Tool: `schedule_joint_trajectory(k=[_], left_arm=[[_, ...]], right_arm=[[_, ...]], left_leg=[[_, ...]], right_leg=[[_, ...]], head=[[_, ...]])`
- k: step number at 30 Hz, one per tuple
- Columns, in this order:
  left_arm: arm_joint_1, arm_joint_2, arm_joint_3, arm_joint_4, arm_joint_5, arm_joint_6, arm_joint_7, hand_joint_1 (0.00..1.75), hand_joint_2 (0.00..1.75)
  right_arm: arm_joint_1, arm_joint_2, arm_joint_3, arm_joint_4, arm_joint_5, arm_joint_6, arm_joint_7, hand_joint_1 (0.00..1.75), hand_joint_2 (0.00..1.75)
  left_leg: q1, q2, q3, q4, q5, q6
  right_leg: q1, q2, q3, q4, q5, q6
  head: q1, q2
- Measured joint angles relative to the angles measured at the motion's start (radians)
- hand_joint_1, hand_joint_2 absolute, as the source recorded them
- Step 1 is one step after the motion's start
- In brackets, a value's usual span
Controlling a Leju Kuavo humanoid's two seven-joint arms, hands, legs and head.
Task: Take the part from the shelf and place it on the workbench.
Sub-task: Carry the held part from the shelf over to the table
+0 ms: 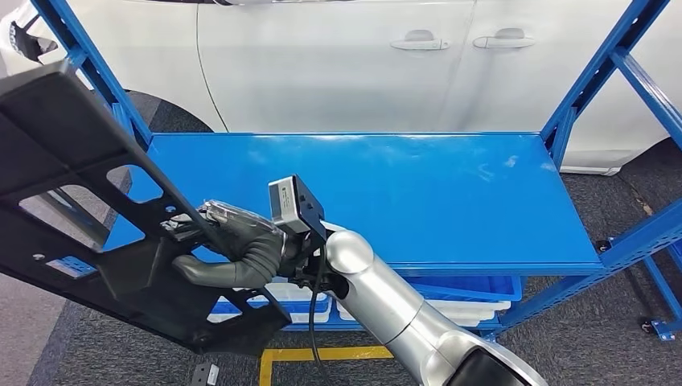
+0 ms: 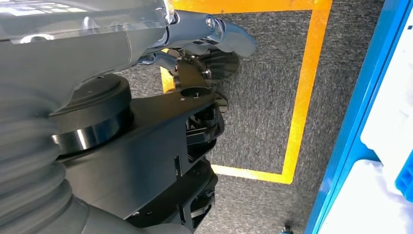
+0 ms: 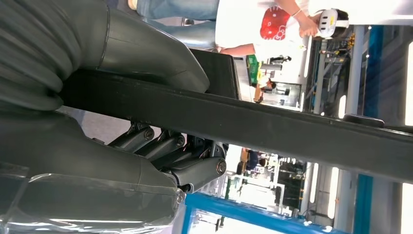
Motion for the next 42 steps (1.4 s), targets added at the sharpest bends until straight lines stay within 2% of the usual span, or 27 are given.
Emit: schedule_joint_trajectory(k=[15, 30, 42], left_arm=[[-0.004, 0.000, 0.000, 0.000, 0.000, 0.014, 0.006, 0.00, 1.75], [-0.018, -0.001, 0.000, 0.000, 0.000, 0.032, 0.031, 0.00, 1.75], [-0.017, -0.001, 0.000, 0.000, 0.005, 0.030, 0.028, 0.00, 1.75]], right_arm=[[-0.030, 0.048, 0.000, -0.001, -0.005, -0.030, 0.034, 1.75, 1.75], [-0.085, 0.058, -0.019, 0.041, -0.034, -0.058, 0.030, 1.75, 1.75], [-0.090, 0.059, -0.014, 0.072, -0.045, -0.060, 0.027, 1.75, 1.75]], left_leg=[[0.000, 0.000, 0.000, 0.000, 0.000, 0.000], [0.000, 0.000, 0.000, 0.000, 0.000, 0.000], [0.000, 0.000, 0.000, 0.000, 0.000, 0.000]], right_leg=[[0.000, 0.000, 0.000, 0.000, 0.000, 0.000], [0.000, 0.000, 0.000, 0.000, 0.000, 0.000], [0.000, 0.000, 0.000, 0.000, 0.000, 0.000]], head=[[0.000, 0.000], [0.000, 0.000], [0.000, 0.000]])
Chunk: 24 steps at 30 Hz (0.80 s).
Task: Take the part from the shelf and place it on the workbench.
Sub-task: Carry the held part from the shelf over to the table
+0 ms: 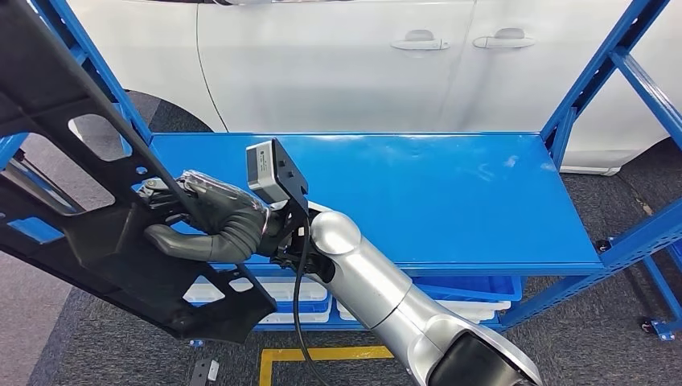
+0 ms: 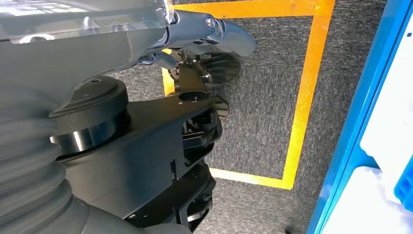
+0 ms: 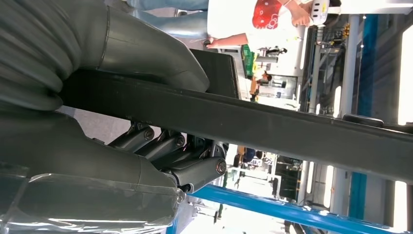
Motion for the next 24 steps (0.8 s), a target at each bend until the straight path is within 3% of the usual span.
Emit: schedule_joint_trajectory(k=[24], left_arm=[[0.000, -0.001, 0.000, 0.000, 0.001, -0.002, -0.007, 0.00, 1.75]], right_arm=[[0.000, 0.000, 0.000, 0.003, 0.009, -0.019, 0.003, 1.75, 1.75]], left_leg=[[0.000, 0.000, 0.000, 0.000, 0.000, 0.000]], right_leg=[[0.000, 0.000, 0.000, 0.000, 0.000, 0.000]], head=[[0.000, 0.000]])
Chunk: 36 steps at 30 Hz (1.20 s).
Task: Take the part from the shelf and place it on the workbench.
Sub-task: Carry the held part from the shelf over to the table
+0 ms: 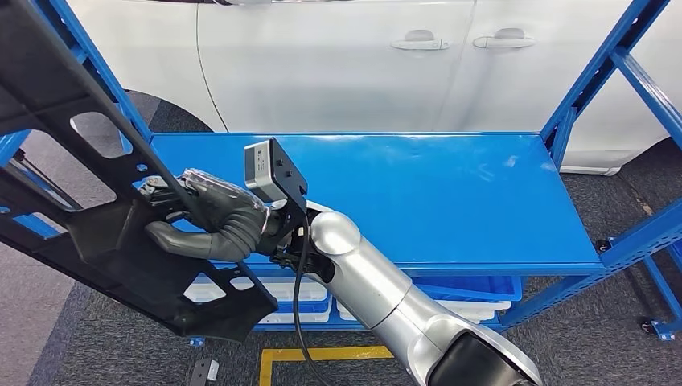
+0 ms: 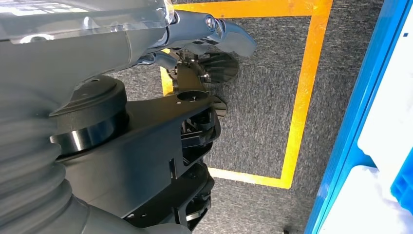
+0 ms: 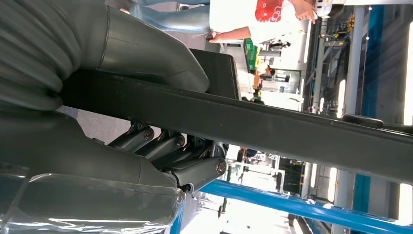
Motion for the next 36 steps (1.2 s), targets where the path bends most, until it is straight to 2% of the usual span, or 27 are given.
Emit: schedule_joint_trajectory(k=[8, 13, 30, 36], left_arm=[[0.000, -0.001, 0.000, 0.000, 0.000, -0.001, 0.000, 0.00, 1.75], [-0.001, -0.001, 0.000, 0.000, 0.002, -0.001, 0.000, 0.00, 1.75], [0.000, -0.001, 0.001, 0.000, 0.010, 0.008, 0.004, 0.00, 1.75], [0.000, -0.001, 0.003, 0.000, 0.012, 0.018, 0.041, 0.00, 1.75]], right_arm=[[0.000, 0.000, 0.001, 0.000, -0.006, -0.003, 0.001, 1.75, 1.75], [-0.006, 0.006, 0.010, 0.000, -0.053, -0.026, 0.003, 1.75, 1.75], [-0.056, 0.008, 0.094, 0.025, -0.137, -0.058, 0.003, 1.75, 1.75], [-0.065, 0.008, 0.129, 0.032, -0.172, -0.077, -0.001, 1.75, 1.75]], left_leg=[[0.000, 0.000, 0.000, 0.000, 0.000, 0.000], [0.000, 0.000, 0.000, 0.000, 0.000, 0.000], [0.000, 0.000, 0.000, 0.000, 0.000, 0.000], [0.000, 0.000, 0.000, 0.000, 0.000, 0.000]], right_leg=[[0.000, 0.000, 0.000, 0.000, 0.000, 0.000], [0.000, 0.000, 0.000, 0.000, 0.000, 0.000], [0.000, 0.000, 0.000, 0.000, 0.000, 0.000], [0.000, 0.000, 0.000, 0.000, 0.000, 0.000]], head=[[0.000, 0.000], [0.000, 0.000], [0.000, 0.000], [0.000, 0.000]])
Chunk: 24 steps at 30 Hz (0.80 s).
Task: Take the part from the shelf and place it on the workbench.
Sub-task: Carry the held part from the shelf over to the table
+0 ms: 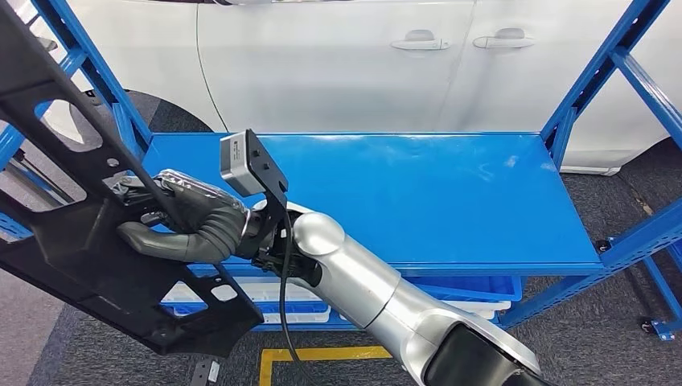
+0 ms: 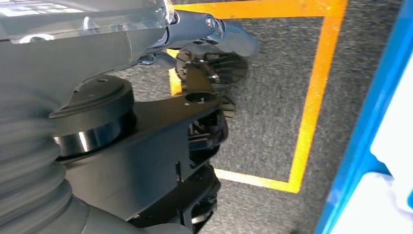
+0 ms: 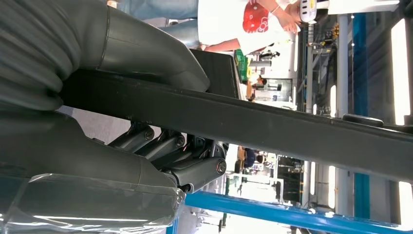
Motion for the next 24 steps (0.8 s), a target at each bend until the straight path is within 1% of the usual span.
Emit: schedule_joint_trajectory(k=[7, 24], left_arm=[[0.001, 0.000, 0.004, 0.000, -0.003, 0.017, 0.023, 0.00, 1.75], [0.005, 0.000, 0.010, 0.000, -0.001, 0.022, 0.025, 0.00, 1.75]], right_arm=[[-0.002, 0.000, 0.025, 0.003, -0.004, -0.010, -0.001, 1.75, 1.75], [-0.002, 0.000, 0.050, 0.003, -0.007, 0.009, -0.003, 1.75, 1.75]], left_leg=[[0.000, 0.000, 0.000, 0.000, 0.000, 0.000], [0.000, 0.000, 0.000, 0.000, 0.000, 0.000]], right_leg=[[0.000, 0.000, 0.000, 0.000, 0.000, 0.000], [0.000, 0.000, 0.000, 0.000, 0.000, 0.000]], head=[[0.000, 0.000], [0.000, 0.000]])
